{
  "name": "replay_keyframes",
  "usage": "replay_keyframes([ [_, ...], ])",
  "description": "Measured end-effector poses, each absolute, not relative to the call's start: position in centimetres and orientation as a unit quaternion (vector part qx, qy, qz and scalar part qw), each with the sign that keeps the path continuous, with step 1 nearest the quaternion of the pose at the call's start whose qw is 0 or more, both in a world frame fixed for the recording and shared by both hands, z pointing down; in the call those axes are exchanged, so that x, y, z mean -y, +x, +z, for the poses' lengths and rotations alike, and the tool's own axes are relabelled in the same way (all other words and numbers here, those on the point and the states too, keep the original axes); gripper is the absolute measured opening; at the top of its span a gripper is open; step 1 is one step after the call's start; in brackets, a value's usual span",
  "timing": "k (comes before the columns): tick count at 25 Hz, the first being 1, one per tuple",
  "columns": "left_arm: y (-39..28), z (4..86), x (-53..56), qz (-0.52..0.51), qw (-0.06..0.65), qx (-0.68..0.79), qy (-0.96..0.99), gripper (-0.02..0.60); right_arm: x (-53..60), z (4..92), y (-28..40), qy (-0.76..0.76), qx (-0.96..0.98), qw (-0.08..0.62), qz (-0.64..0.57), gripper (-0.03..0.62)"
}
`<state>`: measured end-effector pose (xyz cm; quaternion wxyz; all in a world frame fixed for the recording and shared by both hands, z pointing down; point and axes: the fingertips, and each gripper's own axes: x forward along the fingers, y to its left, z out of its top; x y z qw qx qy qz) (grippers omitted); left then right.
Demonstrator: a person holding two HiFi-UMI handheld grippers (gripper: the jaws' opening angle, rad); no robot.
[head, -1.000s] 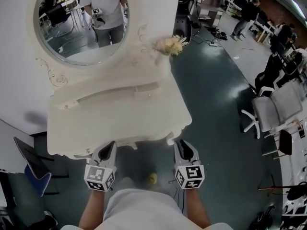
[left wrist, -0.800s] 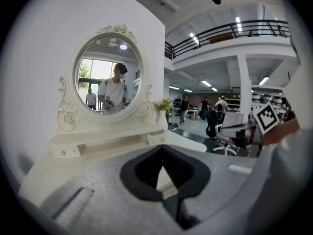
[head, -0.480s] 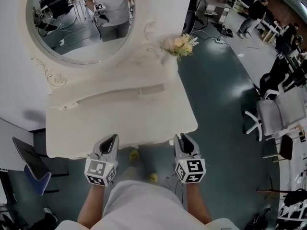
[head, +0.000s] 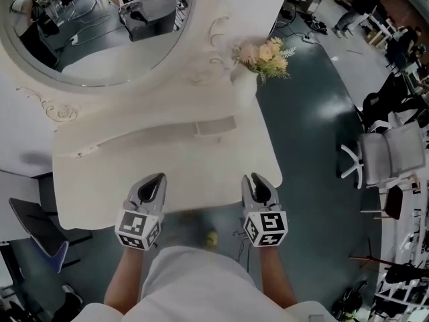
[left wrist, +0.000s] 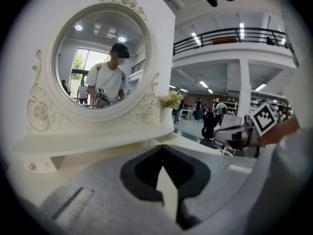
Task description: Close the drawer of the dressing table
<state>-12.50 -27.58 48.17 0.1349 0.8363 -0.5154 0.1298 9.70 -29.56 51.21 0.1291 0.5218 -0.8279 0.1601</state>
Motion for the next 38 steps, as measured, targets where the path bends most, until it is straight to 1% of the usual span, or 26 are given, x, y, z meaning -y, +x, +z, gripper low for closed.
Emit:
replay_keyframes([
  [14,-13.8,54.4,31.1,0.155,0.201,0.494,0.832,-0.002,35.4,56.6,5.9,0.506,0.823,0.169,0.194,0.072],
  [25,-13.9,58.4,34.1,0.172,0.221,0.476,0.834,-0.002,39.5,61.2,3.9,0.501,0.818,0.179,0.217,0.072],
  [38,-13.0,60.5,35.0,0.179,0.242,0.456,0.837,-0.002,42.1,62.9,1.9,0.488,0.822,0.193,0.219,0.089],
])
